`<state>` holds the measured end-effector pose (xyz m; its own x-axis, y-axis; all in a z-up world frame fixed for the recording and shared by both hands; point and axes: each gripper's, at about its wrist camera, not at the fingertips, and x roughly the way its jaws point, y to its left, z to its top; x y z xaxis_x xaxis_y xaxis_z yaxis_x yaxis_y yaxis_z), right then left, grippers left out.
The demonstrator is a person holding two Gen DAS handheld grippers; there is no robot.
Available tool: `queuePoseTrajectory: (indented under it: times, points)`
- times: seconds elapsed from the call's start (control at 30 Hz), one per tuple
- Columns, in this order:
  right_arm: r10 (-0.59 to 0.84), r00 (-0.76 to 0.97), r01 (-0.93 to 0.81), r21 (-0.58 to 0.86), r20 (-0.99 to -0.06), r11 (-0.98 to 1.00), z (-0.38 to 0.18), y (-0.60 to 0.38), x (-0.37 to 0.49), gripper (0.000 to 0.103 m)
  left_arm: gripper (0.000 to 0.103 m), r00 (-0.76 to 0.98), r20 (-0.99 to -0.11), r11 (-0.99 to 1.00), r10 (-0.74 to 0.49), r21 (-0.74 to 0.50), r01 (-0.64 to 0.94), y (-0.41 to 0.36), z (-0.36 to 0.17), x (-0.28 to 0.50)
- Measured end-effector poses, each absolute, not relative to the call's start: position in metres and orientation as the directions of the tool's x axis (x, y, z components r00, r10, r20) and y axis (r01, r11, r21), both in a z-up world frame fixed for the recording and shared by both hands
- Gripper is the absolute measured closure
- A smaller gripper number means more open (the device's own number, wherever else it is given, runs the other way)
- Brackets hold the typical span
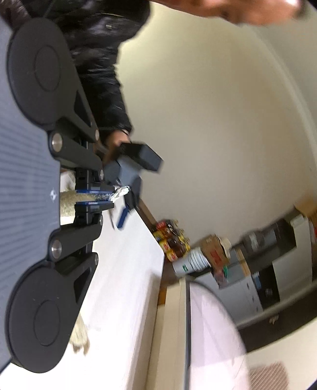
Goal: Fold towel
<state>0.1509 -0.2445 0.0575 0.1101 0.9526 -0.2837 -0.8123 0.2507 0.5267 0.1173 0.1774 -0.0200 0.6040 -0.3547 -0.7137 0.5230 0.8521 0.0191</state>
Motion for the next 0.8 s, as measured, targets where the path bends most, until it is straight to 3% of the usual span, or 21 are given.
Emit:
queuePoseTrajectory:
  times: [0.07,0.4,0.8]
  points:
    - [0.956,0.123,-0.785,0.562,-0.268,0.259,0.049,-0.255,0.164,0.097,0.017,0.616,-0.695,0.867,-0.369,-0.020,0.497,0.183,-0.017,0.120]
    - [0.937,0.226,-0.608,0.713,-0.266,0.349,-0.009,-0.294,0.215,0.097,0.017,0.672,-0.649,0.876,-0.356,0.019,0.482,0.174,0.002,0.121]
    - [0.881,0.276,-0.481,0.738,-0.385,0.474,-0.052,-0.293,0.240,0.096,0.017,0.638,-0.673,0.821,-0.374,0.079,0.565,0.133,-0.007,0.113]
